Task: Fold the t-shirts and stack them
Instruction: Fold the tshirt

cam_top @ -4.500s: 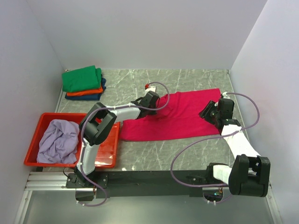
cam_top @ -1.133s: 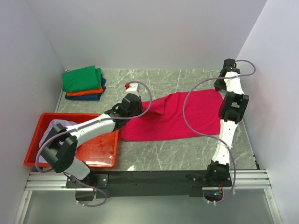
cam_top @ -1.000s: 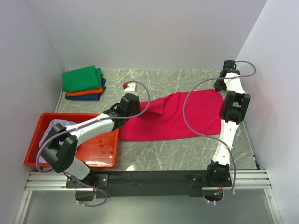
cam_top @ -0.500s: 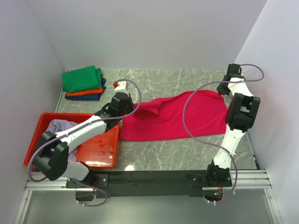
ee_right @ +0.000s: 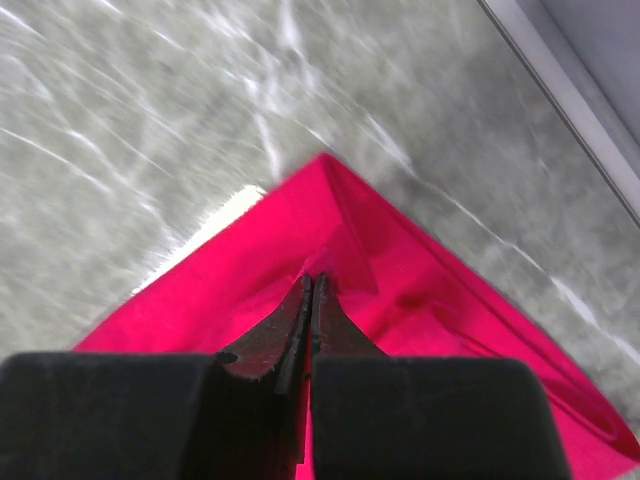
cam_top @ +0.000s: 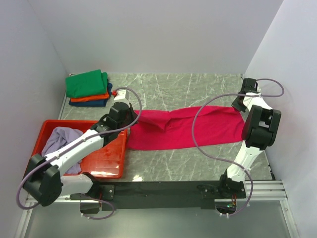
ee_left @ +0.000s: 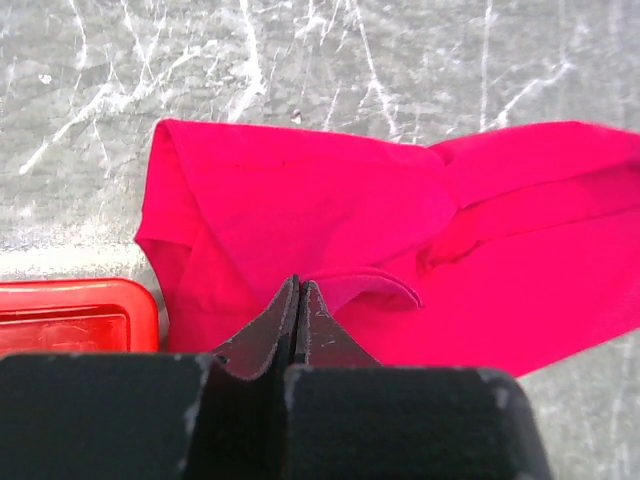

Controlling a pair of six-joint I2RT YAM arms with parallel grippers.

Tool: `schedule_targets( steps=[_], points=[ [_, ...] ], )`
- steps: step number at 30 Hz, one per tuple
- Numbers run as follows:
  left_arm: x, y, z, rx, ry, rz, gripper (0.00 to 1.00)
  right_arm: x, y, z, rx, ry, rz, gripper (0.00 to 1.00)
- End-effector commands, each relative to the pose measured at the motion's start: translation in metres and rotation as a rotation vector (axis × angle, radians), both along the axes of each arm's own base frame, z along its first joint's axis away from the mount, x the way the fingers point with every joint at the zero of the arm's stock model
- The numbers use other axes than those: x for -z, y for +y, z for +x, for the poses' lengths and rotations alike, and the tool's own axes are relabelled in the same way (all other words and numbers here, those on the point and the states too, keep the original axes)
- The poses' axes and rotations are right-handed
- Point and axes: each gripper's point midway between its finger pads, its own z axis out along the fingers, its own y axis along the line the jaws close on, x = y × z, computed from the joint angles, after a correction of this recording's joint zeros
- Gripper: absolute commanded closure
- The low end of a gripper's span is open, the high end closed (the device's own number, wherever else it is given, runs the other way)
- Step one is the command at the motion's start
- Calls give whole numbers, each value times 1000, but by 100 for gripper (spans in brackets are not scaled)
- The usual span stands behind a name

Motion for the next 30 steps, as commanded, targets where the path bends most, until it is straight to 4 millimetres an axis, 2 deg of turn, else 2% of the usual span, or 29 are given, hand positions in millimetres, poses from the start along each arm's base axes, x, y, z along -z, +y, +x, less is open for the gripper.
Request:
schedule_targets(
  steps=[1,4,8,17,24,30],
  points=[
    [-13,2,-10,17,-7,-61,100,-31,-16,-5,50,-80,-74,100],
    [-19,5,-18,22,-7,-85,100,-33,-15,-14,59,-83,-82,100],
    [-16,10,-27,24,12,-93,100,-45,-18,-23,76,-99,-108,100],
    [3,13,-38,32,65,-86,100,-62,-22,-40,93,-106,-144,100],
    [16,19,-43,12,93,-69,100,-54,-23,-54,106,-79,-155,100],
    [26,14,-54,60,154,-59,100,-43,-29,-71,155,-32,-190,100]
  ],
)
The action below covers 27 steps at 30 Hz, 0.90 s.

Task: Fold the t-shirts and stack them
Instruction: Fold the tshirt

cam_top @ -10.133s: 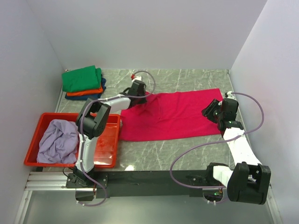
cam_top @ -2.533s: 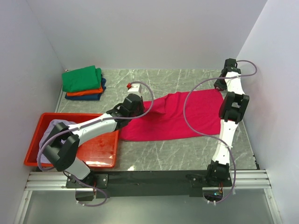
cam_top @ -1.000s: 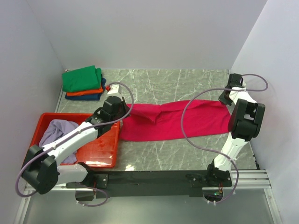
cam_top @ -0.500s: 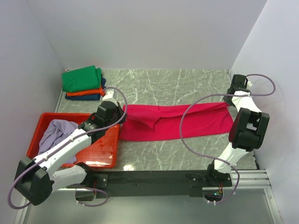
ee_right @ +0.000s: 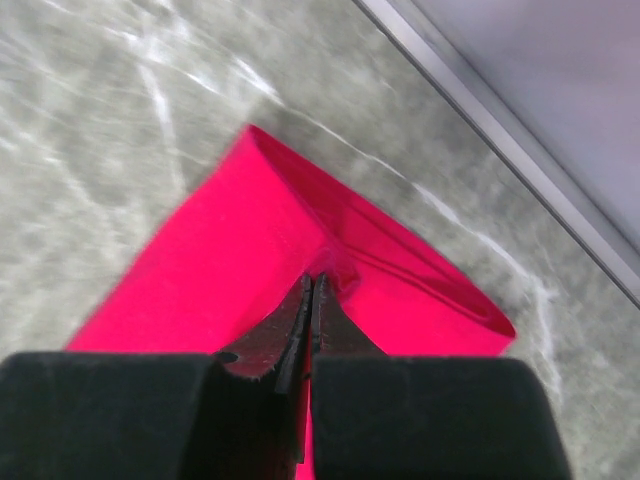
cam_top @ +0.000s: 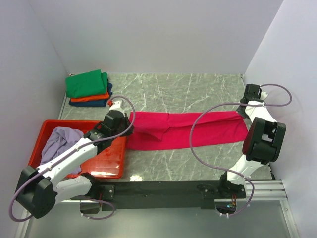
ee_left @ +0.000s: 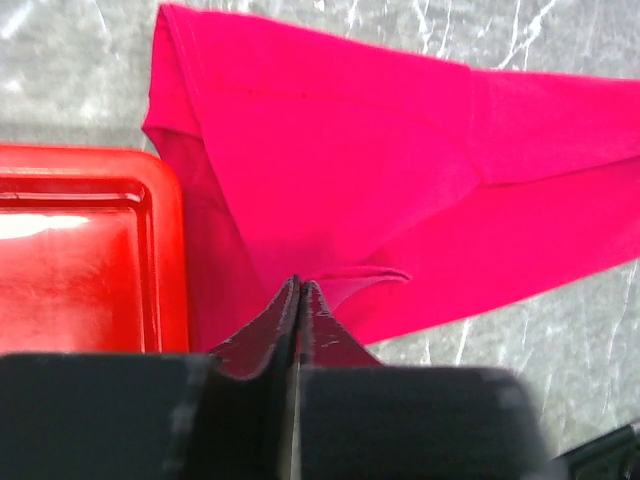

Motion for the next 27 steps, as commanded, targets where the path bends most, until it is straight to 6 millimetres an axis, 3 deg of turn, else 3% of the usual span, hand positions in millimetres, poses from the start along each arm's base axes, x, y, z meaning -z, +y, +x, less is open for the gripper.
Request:
schedule_targets(
  steps=[1,2,3,4,6,9,12,13,15,17,18,19,21,22,24,27],
  points=[
    [0,-4,-9,37,32,-19,91,-15,-19,-12,81,-23,-88,100],
    [1,-4,-11,45,37,-22,82,-16,-20,-14,98,-28,-93,99],
    [3,-4,-14,49,42,-22,75,-12,-22,-20,114,-18,-97,86],
    [1,-3,-16,52,39,-28,60,-15,-24,-23,130,-21,-112,77],
    [-3,-2,-18,52,33,-29,52,-12,-26,-31,162,-21,-117,58],
    [-11,0,-16,46,11,-30,45,-20,-27,-37,190,-46,-134,48],
    [-20,-6,-5,49,-15,-33,43,-35,-23,-38,184,-109,-146,46],
    [-14,-9,1,52,-2,-16,43,-49,-18,-31,162,-164,-155,46],
    [-22,-17,16,52,-28,-17,42,-52,-9,-22,101,-198,-141,46],
    [-8,-22,31,46,1,23,43,-44,-4,-16,69,-180,-112,46],
    [-17,-25,44,30,-26,26,43,-45,-3,-8,55,-182,-98,46],
    [-6,-25,52,18,-9,52,42,-30,-1,-7,47,-130,-75,46],
    [-15,-26,72,-10,-39,62,42,-25,0,1,32,-114,-54,47],
    [-4,-21,82,-39,-23,98,42,-16,4,4,16,-99,-30,47],
    [-8,-20,99,-63,-34,112,41,-11,5,7,6,-94,-17,47],
    [11,-8,122,-117,-9,163,41,-1,5,12,-3,-74,-6,47]
  ],
)
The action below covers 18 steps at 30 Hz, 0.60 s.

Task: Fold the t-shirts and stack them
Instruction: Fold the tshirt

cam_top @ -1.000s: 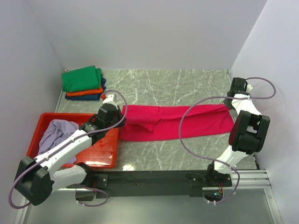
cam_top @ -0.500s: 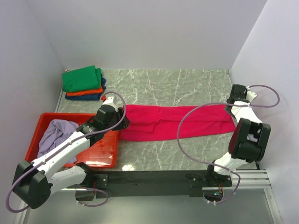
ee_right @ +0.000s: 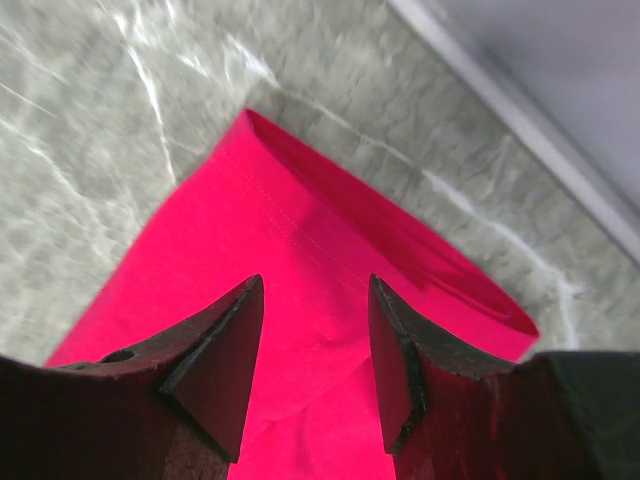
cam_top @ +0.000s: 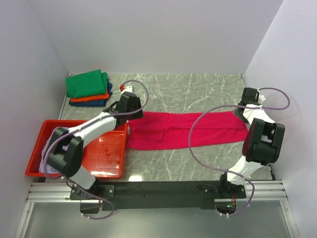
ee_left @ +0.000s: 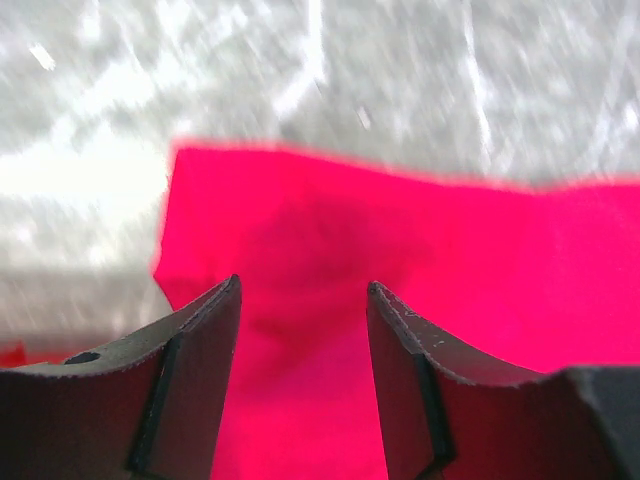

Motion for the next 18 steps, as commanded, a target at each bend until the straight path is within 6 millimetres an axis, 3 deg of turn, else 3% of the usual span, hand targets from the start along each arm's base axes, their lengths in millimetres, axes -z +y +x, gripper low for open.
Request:
schedule_targets(
  steps=[1,8,12,18],
  points=[
    [-12,16,39,-81,-80,49,41,-11,0,21,-29,-41,1,47],
    [15,31,70,-126,-25,56,44,0,3,31,-55,-27,29,47],
    [33,39,77,-150,16,35,45,0,5,32,-61,-35,37,47],
    [50,36,83,-125,52,-26,49,3,2,31,-52,-21,27,47]
  ],
)
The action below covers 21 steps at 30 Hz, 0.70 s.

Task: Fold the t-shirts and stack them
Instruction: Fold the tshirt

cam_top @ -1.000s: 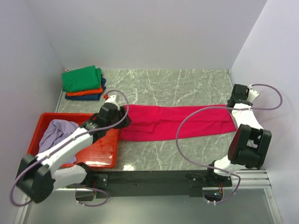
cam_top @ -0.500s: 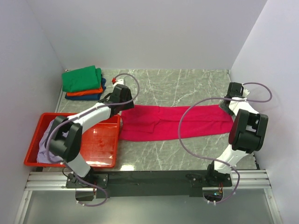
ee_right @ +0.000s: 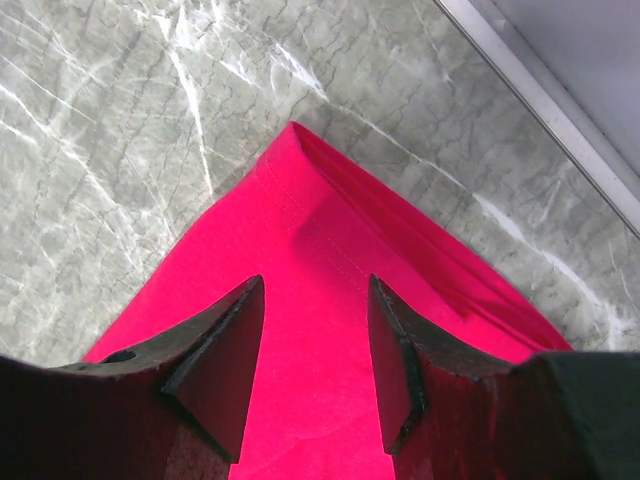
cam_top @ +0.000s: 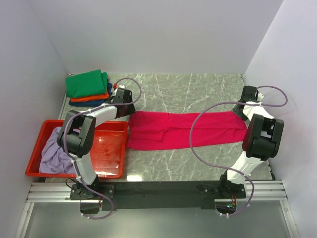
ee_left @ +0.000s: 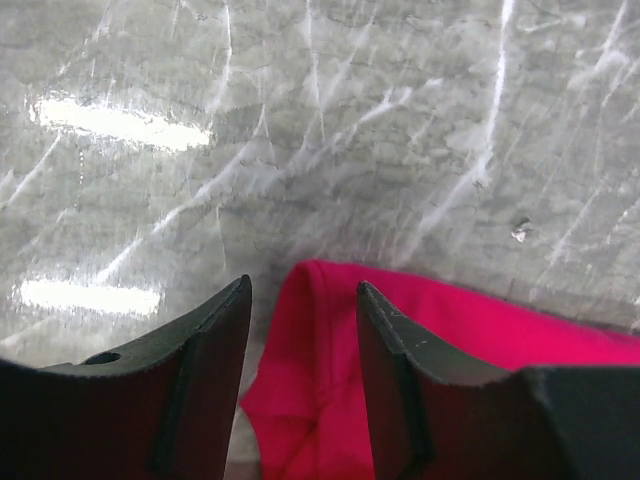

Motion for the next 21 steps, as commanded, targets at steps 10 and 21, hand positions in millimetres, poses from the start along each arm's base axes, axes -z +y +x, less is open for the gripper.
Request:
schedule_targets(
  steps=[10,21],
  points=[
    [1,-21,28,44,-25,-141,61,-11,-25,18,41,0,-54,47],
    [10,-10,35,22,1,-162,99,1,-35,32,36,29,-21,47]
  ],
)
